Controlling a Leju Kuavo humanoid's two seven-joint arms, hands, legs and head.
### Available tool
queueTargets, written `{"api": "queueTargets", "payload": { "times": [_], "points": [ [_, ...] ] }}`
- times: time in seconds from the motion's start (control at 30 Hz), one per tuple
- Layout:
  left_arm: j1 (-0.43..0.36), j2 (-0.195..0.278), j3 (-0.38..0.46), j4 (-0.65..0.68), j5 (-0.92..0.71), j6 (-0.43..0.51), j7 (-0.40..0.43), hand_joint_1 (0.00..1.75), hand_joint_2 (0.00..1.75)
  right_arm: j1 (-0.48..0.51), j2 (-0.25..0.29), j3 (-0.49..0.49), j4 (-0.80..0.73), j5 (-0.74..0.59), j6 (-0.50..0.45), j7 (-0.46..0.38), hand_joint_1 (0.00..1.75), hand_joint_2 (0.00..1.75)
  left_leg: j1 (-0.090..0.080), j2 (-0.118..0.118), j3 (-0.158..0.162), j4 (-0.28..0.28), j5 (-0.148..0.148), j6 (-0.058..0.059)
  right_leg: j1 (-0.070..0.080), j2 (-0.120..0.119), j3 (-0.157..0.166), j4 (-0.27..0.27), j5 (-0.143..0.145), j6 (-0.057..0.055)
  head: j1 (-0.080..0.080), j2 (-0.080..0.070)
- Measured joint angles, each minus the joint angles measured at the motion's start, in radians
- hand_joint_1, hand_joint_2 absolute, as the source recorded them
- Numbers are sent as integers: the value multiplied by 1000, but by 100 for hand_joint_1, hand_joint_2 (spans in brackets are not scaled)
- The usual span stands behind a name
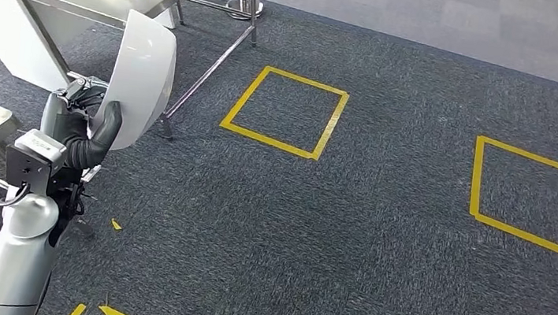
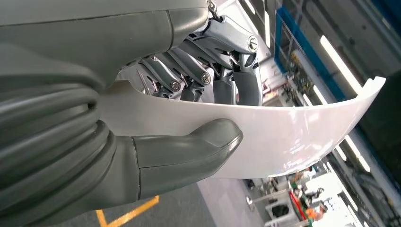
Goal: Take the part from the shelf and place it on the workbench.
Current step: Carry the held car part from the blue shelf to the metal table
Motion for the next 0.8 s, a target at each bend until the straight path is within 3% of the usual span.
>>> {"api": "queueTargets", "payload": {
  "times": [0.03,0.1,0.17,0.23,0.3,0.33,0.37,0.4,0.47,0.53,0.6,0.63,0.7,0.73,0.8],
  "points": [
    [-1,-1,0,0,0,0,0,175,175,0,0,0,0,0,0,-1,0,0,-4,1,3,-9,-2,6,2,-10,2,0,-1,5,0,0],
    [-1,-1,0,-1,0,0,0,175,175,-2,0,0,0,0,0,-1,0,0,-1,-25,1,-14,5,18,1,-22,5,-1,-5,17,0,0],
    [-3,-2,0,-4,0,0,0,175,175,-3,1,0,0,1,1,0,0,0,5,-49,3,-21,11,29,-4,21,-8,36,-31,29,2,0],
    [0,-4,0,-6,0,0,-1,175,175,-1,0,0,0,3,2,-1,0,0,9,-72,4,-23,15,35,-7,78,-63,151,-88,38,6,0],
    [10,-5,0,-6,0,1,-1,175,175,3,-1,0,0,4,2,-1,0,0,9,-98,2,-21,15,37,-7,91,-125,265,-123,40,8,0],
    [16,-3,0,-6,1,1,-2,175,175,4,-2,0,0,5,2,-1,0,0,10,-112,1,-19,15,36,-8,92,-136,277,-114,40,8,0],
    [21,-2,0,-7,2,3,-2,175,175,4,-2,0,0,7,2,-1,0,0,10,-126,1,-16,14,35,-8,94,-128,248,-86,39,8,0],
    [24,1,0,-8,4,5,-2,175,175,4,-2,0,0,9,2,-1,0,0,11,-140,0,-13,13,33,-10,104,-102,185,-46,37,8,0],
    [26,5,0,-13,7,8,-3,175,175,3,-3,0,0,12,2,-2,0,0,12,-164,-4,-6,10,25,-12,146,-44,57,5,34,8,0],
    [28,11,1,-18,10,10,-3,175,175,2,-5,0,0,14,4,-2,0,0,14,-185,-11,-5,11,12,-10,166,-22,9,12,28,9,0],
    [31,20,3,-23,11,10,-3,175,175,1,-5,0,0,16,7,-1,0,0,16,-205,-16,-11,17,-3,-8,142,-20,5,16,17,9,0],
    [33,26,4,-25,11,11,-3,175,175,0,-5,0,0,17,9,-1,0,0,15,-198,-19,-10,17,-8,-9,131,-17,0,19,10,9,0],
    [33,35,5,-27,12,11,-4,175,175,-2,-5,0,0,19,12,-1,0,0,11,-148,-44,37,-12,-15,-13,108,-13,-9,24,-2,4,0],
    [32,38,5,-28,12,12,-4,175,175,-2,-4,0,0,19,13,-1,0,0,10,-115,-69,91,-42,-17,-12,97,-13,-10,24,-6,2,0],
    [32,41,5,-26,14,12,-4,175,175,1,-5,0,0,20,13,-1,0,0,12,-84,-127,215,-97,-20,-10,72,-13,-10,22,-10,0,0]
  ]
}}
